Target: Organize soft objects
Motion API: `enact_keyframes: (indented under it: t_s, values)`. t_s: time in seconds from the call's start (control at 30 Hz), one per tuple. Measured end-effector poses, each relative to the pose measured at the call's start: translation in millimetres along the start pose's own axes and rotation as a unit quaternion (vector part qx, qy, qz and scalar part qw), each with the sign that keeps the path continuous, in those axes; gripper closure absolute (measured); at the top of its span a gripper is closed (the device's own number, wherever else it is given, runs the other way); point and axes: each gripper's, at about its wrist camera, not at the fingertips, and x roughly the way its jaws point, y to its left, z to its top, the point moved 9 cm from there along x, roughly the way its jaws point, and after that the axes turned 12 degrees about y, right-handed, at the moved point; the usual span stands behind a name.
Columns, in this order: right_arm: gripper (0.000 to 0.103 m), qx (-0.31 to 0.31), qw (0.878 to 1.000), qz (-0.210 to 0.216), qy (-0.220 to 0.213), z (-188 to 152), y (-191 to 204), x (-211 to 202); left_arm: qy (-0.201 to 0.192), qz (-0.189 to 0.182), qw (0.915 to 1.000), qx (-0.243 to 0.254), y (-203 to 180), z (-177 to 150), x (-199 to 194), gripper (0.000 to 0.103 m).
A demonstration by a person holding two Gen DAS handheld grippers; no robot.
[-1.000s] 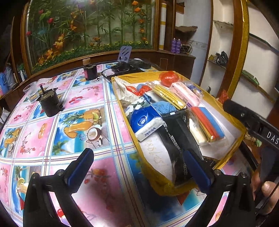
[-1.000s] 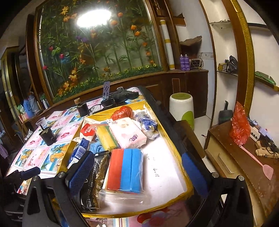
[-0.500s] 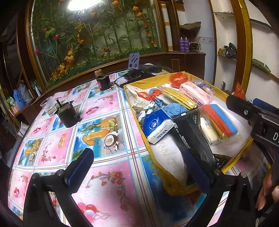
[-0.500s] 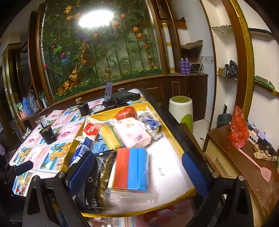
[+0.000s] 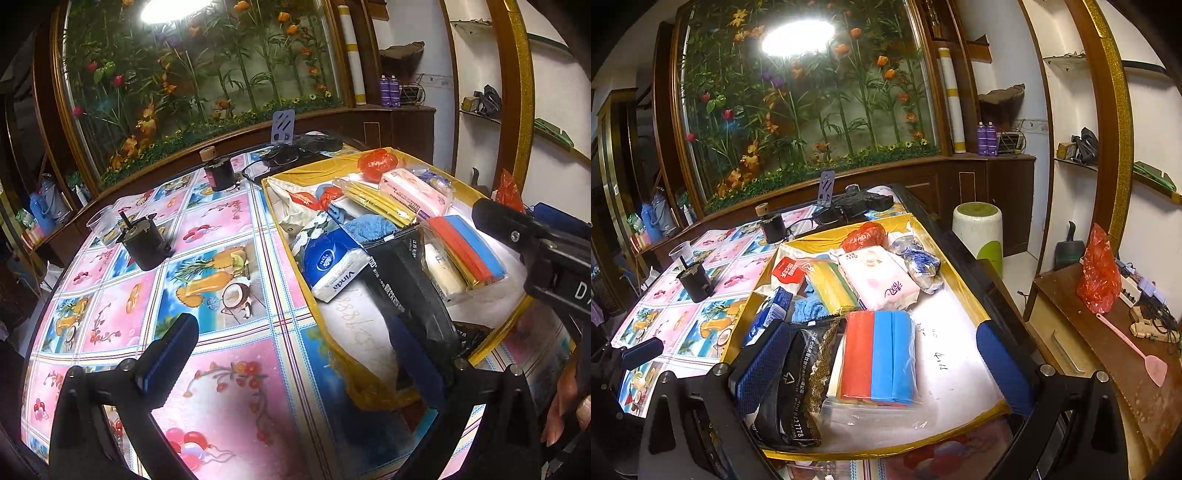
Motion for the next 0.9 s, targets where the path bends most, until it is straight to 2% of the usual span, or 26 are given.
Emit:
enact_keyframes:
  t_s: [0.6,0.9]
  values:
    - [0.001,-0.008,1.000,-0.007,0.000,-0.3,4.3,2.2,0.011,0.012,0.9998,-0.008,8.1,-1.2,2.7,0.000]
    - [0.001,-0.023,1.000,-0.007,0.001,-2.1,20.2,4.1,0.017,0.003,0.9983,-0.056,28.0,-0.7,4.6,0.000]
